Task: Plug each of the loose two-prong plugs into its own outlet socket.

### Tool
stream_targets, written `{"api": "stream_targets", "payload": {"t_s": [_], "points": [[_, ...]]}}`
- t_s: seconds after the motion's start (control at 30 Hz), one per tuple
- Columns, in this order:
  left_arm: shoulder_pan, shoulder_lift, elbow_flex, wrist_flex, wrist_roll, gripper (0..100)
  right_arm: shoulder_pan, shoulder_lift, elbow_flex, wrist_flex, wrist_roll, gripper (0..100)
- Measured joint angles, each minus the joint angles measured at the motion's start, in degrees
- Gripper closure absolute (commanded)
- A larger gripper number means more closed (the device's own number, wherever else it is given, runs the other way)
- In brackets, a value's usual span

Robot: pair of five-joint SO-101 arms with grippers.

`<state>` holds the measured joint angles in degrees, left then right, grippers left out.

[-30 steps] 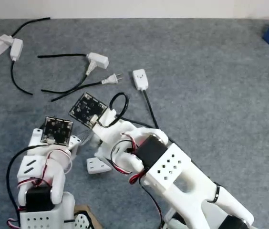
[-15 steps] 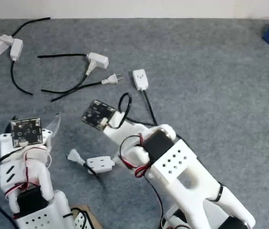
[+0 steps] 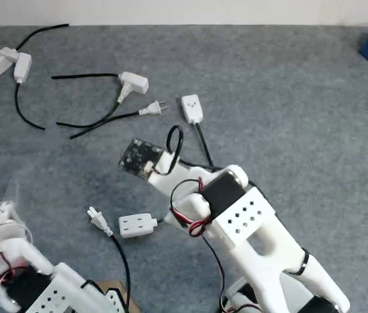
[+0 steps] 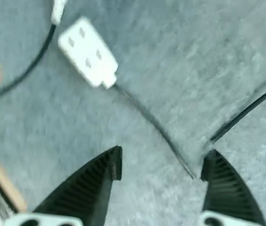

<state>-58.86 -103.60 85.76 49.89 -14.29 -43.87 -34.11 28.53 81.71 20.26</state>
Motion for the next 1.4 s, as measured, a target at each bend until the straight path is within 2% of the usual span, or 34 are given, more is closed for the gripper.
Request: {"api": "stream_targets", "payload": {"t_s": [0.07,0.17,0.27,0.37,0.53,0.77,0.97,1.2,1.3,1.4], "points": [[0.09,0.00,-0.53,5.36,-2.64,60,-0.62,1.32,-0.18,-0.35,-3.16,71.7],[4.84,0.00,-4.57,15.47,-6.07,60,1.14,7.03,-0.18,1.14,-7.91,71.7],[11.34,1.32,-11.69,25.49,-6.15,60,7.30,13.63,-0.18,2.11,-9.85,71.7],[15.91,8.53,-20.84,29.89,-4.04,60,14.68,15.65,-0.18,2.02,-9.76,71.7],[22.07,33.14,-38.07,32.35,-3.43,60,19.52,15.56,4.48,2.20,-6.68,71.7],[32.09,73.49,-66.02,49.76,-3.43,60,26.46,8.88,15.30,-1.23,-5.80,71.7],[38.24,83.52,-71.21,51.08,-3.43,60,32.62,5.19,26.46,-8.62,-0.70,71.7],[46.42,85.71,-63.91,50.99,-4.40,63,33.23,4.75,29.71,-11.16,-0.35,71.7],[47.38,85.71,-63.30,50.02,-2.73,68,33.32,4.75,29.71,-11.16,-4.75,71.7],[47.21,85.89,-63.12,48.53,5.10,69,33.41,4.75,29.71,-11.16,-12.13,71.7]]}}
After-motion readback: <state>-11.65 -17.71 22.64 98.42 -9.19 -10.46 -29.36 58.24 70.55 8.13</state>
